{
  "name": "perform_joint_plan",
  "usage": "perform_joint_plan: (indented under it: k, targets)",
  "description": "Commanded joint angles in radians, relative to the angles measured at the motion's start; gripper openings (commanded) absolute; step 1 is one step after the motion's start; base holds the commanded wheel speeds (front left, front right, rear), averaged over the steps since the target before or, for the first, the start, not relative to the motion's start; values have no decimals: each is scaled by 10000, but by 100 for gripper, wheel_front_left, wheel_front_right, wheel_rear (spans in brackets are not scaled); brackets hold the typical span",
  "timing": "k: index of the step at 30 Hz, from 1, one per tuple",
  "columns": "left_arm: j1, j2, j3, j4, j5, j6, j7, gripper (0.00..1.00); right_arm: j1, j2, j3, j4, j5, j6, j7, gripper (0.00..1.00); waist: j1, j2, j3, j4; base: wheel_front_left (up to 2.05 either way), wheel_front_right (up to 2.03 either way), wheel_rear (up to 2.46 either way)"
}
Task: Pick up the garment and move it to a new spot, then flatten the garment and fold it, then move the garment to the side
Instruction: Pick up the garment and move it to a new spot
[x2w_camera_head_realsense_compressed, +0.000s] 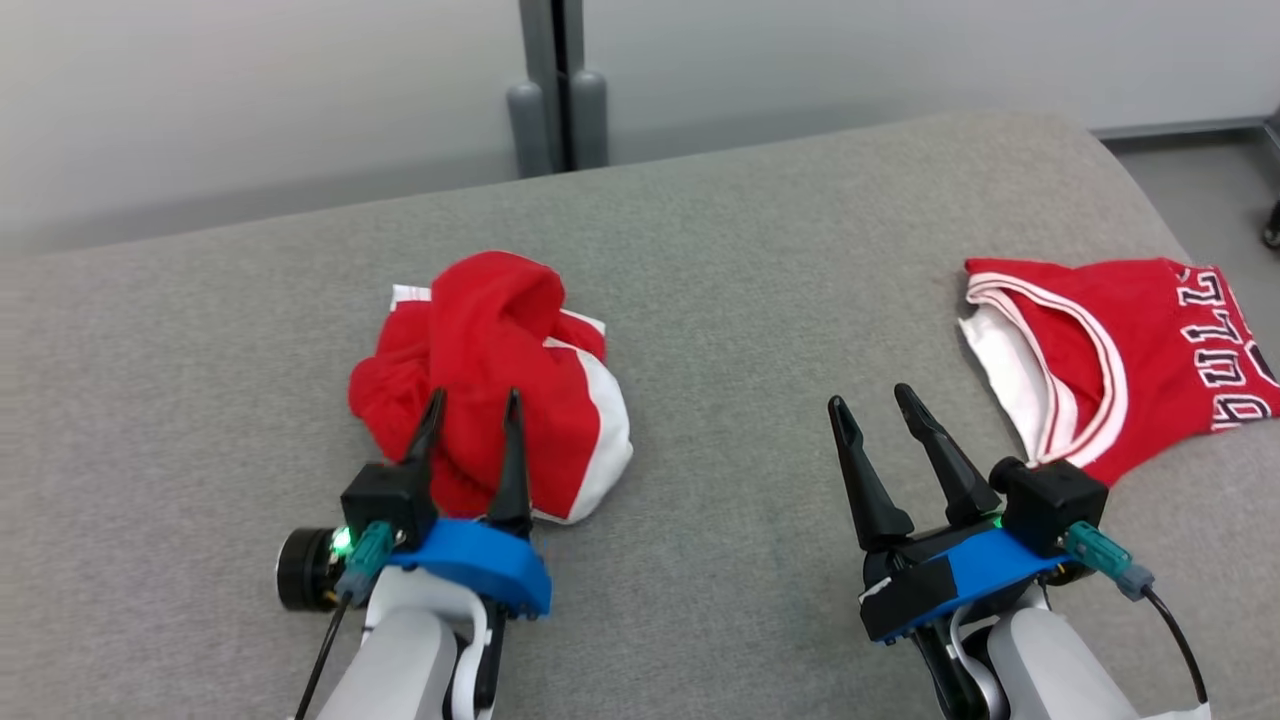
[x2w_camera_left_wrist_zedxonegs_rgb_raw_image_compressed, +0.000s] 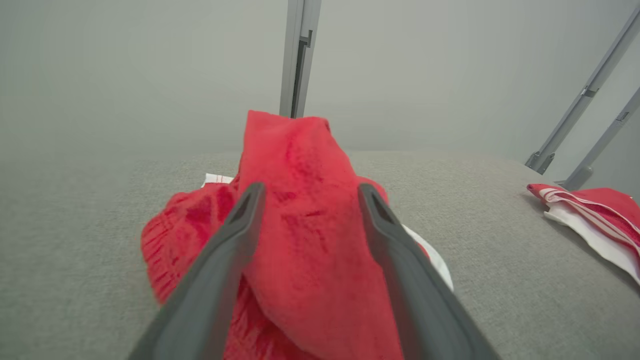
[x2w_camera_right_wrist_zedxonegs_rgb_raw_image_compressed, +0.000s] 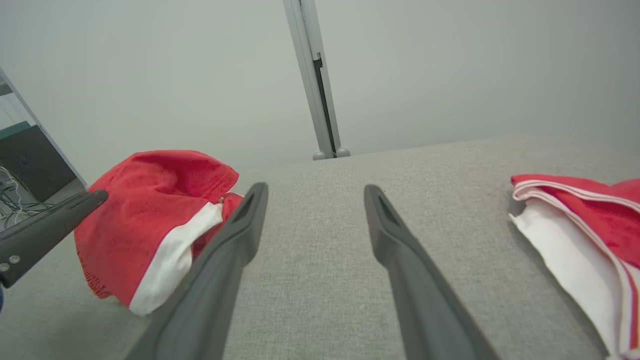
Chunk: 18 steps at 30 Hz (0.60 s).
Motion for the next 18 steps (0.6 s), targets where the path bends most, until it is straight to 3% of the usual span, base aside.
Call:
perform_joint_plan:
  k: [1,18]
  targets:
    - [395,10,222,-86,209,37,-39,100,195,5,-8,31,-25,2,-4,100,0,2,-124,152,0,0,0]
    - [3495,86,2597,-1412,1676,-139,-34,100,1251,-3,-317,621,-42,2,-4,100,0,2,-1757,1234,0,0,0]
